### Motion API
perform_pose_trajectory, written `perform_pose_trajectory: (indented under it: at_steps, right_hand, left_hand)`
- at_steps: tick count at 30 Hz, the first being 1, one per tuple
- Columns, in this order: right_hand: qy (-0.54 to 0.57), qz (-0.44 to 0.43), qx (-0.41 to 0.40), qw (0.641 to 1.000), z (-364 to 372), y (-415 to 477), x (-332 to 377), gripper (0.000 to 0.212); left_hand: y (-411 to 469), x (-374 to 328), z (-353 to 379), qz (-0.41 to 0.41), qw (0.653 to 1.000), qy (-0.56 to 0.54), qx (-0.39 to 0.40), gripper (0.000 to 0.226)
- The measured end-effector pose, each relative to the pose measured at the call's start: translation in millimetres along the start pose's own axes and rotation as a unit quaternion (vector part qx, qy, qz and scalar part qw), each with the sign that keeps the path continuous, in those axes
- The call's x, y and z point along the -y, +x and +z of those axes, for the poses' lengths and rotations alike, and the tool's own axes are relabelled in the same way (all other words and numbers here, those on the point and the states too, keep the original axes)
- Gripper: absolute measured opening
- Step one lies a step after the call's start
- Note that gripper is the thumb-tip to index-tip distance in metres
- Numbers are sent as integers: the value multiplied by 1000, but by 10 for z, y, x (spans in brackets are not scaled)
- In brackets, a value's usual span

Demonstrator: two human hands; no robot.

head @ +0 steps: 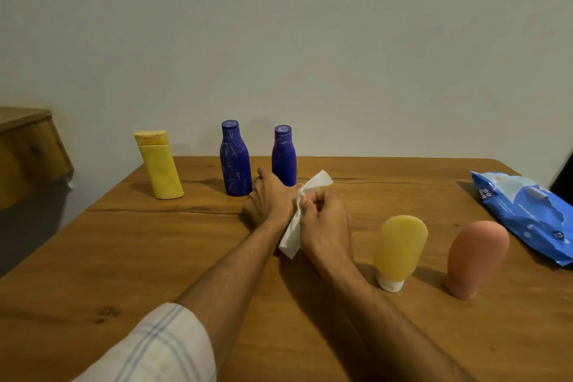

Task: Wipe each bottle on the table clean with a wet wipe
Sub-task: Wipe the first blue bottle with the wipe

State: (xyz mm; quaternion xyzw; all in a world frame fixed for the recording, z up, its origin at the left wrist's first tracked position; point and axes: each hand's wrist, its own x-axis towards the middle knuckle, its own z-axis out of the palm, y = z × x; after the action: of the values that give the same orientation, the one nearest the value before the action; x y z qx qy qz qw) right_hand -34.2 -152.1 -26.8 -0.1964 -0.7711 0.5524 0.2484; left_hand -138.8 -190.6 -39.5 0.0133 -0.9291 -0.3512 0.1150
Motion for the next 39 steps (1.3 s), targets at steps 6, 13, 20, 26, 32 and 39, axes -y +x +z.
perform_pose_trajectory:
  at_steps: [6, 13, 20, 26, 32, 39]
  right_hand:
    - [11, -5, -3, 1000, 48, -31, -5, 7]
    - [57, -37, -20, 997, -55, -84, 140, 6]
    - [107, -73, -42, 991, -260, -173, 419, 12]
    - [90, -115, -16, 989, -502, -530, 577, 15]
    - [97, -185, 21, 978, -822, -989, 723, 14]
    - [8, -344, -48, 938, -1073, -1312, 771, 21]
  left_hand:
    - [-31, -22, 37, -8, 1000, 6, -17, 44]
    - [-147, 6, -230, -27, 991, -127, 20, 37]
    - [-379, 76, -705, -13, 950, -305, 72, 38]
    - [-829, 109, -1266, 32, 905, -395, 156, 51]
    - [-1313, 338, -1617, 49, 741, -579, 337, 61]
    - [-1591, 498, -1737, 51, 559, -693, 452, 57]
